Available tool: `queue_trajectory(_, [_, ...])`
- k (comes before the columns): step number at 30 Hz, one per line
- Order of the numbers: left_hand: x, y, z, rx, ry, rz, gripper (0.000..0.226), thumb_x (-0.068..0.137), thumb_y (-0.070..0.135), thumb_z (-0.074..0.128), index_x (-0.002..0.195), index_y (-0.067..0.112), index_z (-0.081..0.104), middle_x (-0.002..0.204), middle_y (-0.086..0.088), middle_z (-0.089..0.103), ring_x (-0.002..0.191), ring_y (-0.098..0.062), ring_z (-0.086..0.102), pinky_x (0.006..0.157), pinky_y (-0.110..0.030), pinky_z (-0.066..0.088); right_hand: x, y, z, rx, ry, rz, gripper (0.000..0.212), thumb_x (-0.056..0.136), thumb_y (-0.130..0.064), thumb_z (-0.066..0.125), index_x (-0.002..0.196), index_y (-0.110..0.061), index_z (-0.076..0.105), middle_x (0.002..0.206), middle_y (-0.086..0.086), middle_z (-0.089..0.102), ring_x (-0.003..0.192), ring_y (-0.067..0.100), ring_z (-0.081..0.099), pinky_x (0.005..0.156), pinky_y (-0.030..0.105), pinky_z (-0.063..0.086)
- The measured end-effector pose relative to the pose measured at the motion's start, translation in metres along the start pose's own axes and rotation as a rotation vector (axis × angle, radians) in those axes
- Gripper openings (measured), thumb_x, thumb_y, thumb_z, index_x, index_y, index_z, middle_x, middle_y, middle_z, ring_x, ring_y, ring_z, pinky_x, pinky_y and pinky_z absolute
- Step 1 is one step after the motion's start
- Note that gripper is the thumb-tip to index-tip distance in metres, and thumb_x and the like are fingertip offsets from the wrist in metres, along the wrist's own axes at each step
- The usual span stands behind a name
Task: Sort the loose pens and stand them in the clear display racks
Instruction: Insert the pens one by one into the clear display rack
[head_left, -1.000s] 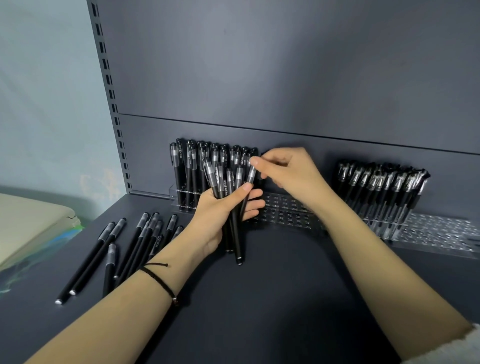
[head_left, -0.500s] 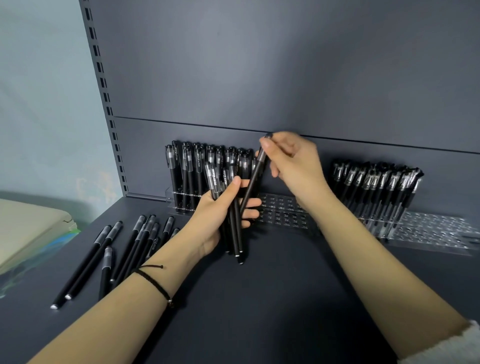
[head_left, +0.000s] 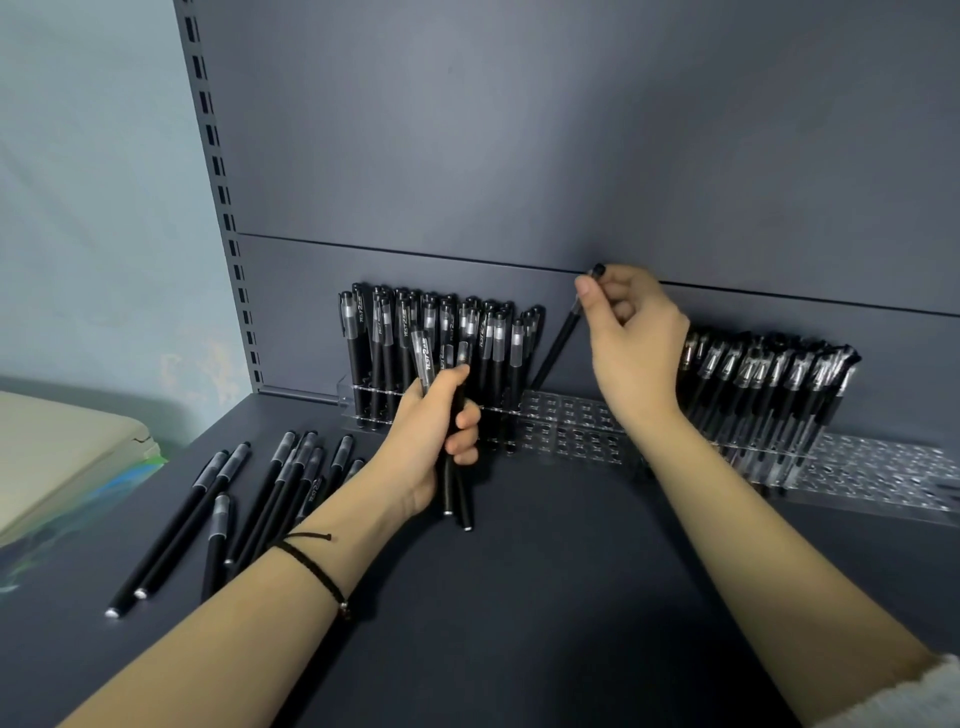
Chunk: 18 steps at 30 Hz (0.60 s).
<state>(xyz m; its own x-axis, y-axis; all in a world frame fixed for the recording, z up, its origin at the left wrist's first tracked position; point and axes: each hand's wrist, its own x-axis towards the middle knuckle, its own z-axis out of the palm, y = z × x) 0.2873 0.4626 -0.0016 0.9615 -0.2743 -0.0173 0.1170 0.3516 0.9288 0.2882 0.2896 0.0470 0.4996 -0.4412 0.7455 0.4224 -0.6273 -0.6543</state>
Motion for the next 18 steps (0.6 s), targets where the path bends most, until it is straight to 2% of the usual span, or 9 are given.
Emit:
queue_trajectory(4, [0.002,0.0,-0.001,0.005,-0.015,0.035,0.014,0.099,0.023,0.048,0.092,0.016,0.039,0.054,0.003,0.038,0.038,-0.009,0.025,0.039,-0.021,0.026,0.0,0.003,0.001,-0.054,-0.03,-0.005,0.025,0.091,-0.028,0.066,0.108,-0.009,0.066,0.084,-0.01,0.061,0.068,-0.005,0.052,0.066,0.003,0.04])
queue_trajectory(8, [0.0,-0.003,-0.002,0.044,-0.06,0.103,0.019,0.098,0.028,0.057,0.09,0.015,0.045,0.063,0.002,0.053,0.041,-0.007,0.034,0.041,-0.02,0.031,0.002,0.004,-0.001,-0.102,-0.044,-0.021,0.026,0.091,-0.029,0.066,0.108,-0.009,0.066,0.086,-0.008,0.062,0.067,-0.006,0.05,0.065,0.004,0.038])
queue_trajectory(12, [-0.003,-0.001,0.0,0.003,-0.052,0.136,0.016,0.097,0.031,0.057,0.097,0.017,0.048,0.067,0.003,0.063,0.043,-0.007,0.041,0.04,-0.019,0.035,0.0,0.007,0.001,-0.143,-0.084,-0.029,0.026,0.091,-0.031,0.066,0.107,-0.01,0.067,0.09,-0.005,0.066,0.068,-0.001,0.052,0.069,0.017,0.041])
queue_trajectory(15, [-0.005,-0.001,0.003,-0.028,-0.052,0.148,0.016,0.096,0.033,0.057,0.1,0.02,0.049,0.067,0.002,0.064,0.043,-0.008,0.042,0.039,-0.019,0.035,-0.006,0.013,0.007,-0.179,-0.249,0.015,0.021,0.089,-0.033,0.068,0.101,-0.015,0.068,0.091,-0.006,0.068,0.073,0.012,0.06,0.074,0.033,0.052])
queue_trajectory(17, [-0.006,0.0,0.003,-0.003,-0.062,0.157,0.015,0.095,0.033,0.057,0.099,0.02,0.051,0.068,0.001,0.063,0.045,-0.008,0.043,0.039,-0.019,0.035,-0.01,0.015,0.01,-0.187,-0.364,0.047,0.015,0.09,-0.033,0.066,0.096,-0.019,0.067,0.088,-0.008,0.068,0.063,0.013,0.06,0.072,0.04,0.056])
queue_trajectory(18, [-0.006,0.0,0.004,0.014,-0.07,0.164,0.014,0.095,0.032,0.057,0.098,0.019,0.052,0.068,0.0,0.064,0.046,-0.008,0.043,0.04,-0.019,0.034,-0.011,0.015,0.011,-0.188,-0.389,0.053,0.012,0.09,-0.032,0.066,0.094,-0.021,0.065,0.086,-0.01,0.067,0.058,0.01,0.06,0.071,0.04,0.057])
